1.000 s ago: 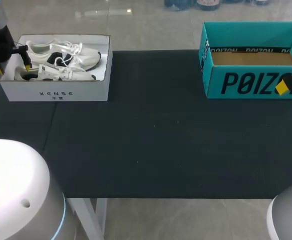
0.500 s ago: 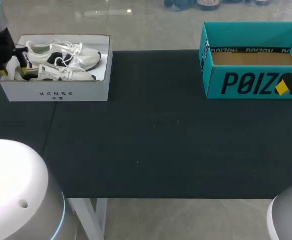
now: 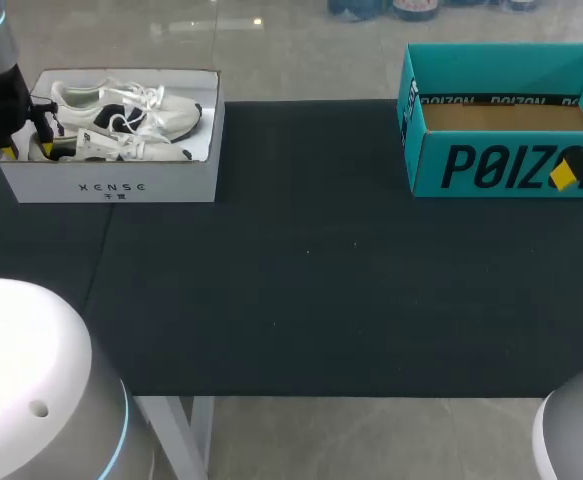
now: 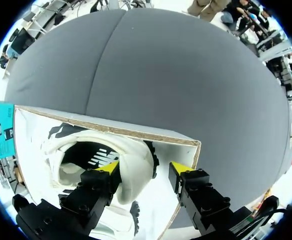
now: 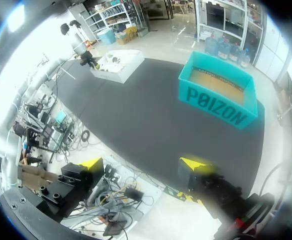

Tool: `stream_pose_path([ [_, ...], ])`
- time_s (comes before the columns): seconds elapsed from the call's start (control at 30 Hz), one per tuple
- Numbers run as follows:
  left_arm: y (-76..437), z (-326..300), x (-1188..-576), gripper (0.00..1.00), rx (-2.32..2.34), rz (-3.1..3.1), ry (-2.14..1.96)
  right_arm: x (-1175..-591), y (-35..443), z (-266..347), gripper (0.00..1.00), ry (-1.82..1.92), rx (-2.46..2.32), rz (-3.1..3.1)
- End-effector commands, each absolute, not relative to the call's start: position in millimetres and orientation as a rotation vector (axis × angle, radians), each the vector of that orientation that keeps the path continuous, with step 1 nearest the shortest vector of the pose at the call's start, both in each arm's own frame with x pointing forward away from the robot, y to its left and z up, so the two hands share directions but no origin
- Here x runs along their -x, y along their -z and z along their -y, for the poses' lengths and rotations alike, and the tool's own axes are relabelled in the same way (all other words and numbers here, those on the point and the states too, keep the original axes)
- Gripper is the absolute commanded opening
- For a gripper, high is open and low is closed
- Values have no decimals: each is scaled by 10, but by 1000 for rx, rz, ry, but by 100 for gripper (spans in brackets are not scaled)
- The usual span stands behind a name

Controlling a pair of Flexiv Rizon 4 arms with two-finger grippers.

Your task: Take the shoe out of the shoebox, open the shoe tongue, remove and reinsert the insole, then place the shoe into the shoebox

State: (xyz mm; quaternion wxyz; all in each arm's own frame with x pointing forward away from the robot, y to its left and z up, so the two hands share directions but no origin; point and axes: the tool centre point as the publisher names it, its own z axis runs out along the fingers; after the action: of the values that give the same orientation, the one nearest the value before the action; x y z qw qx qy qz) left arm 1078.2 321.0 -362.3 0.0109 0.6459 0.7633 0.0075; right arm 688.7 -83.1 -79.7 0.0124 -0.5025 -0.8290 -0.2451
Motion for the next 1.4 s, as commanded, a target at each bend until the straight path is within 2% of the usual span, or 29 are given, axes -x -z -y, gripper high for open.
stream_pose_path([
  [0.03,3662,-3218,-10883,38,-2023,-2390,-7,-6916,792,824,100,756,1565,2582],
  [0.1,3631,-3202,-10888,25,-2029,-2381,-18,-6916,792,824,100,756,1565,2582],
  [0.17,3609,-3187,-10891,27,-2037,-2372,-25,-6916,792,824,100,756,1565,2582],
  [0.2,3599,-3183,-10893,33,-2039,-2369,-30,-6916,792,824,100,756,1565,2582],
  [0.4,3576,-3188,-10904,35,-2048,-2362,-47,-6916,792,824,100,756,1565,2582],
  [0.47,3574,-3190,-10905,45,-2052,-2362,-48,-6916,792,824,100,756,1565,2582],
  [0.53,3571,-3194,-10907,49,-2055,-2361,-49,-6916,792,824,100,756,1565,2582],
  [0.77,3535,-3202,-10930,45,-2059,-2354,-54,-6916,792,824,100,756,1565,2582],
  [0.9,3516,-3200,-10931,40,-2059,-2351,-60,-6916,792,824,100,756,1565,2582],
  [1.2,3486,-3178,-10908,38,-2079,-2334,-68,-6916,792,824,100,756,1565,2582],
  [1.3,3493,-3177,-10902,33,-2083,-2333,-69,-6916,792,824,100,756,1565,2582],
  [1.4,3534,-3168,-10892,22,-2091,-2334,-67,-6916,792,824,100,756,1565,2582],
])
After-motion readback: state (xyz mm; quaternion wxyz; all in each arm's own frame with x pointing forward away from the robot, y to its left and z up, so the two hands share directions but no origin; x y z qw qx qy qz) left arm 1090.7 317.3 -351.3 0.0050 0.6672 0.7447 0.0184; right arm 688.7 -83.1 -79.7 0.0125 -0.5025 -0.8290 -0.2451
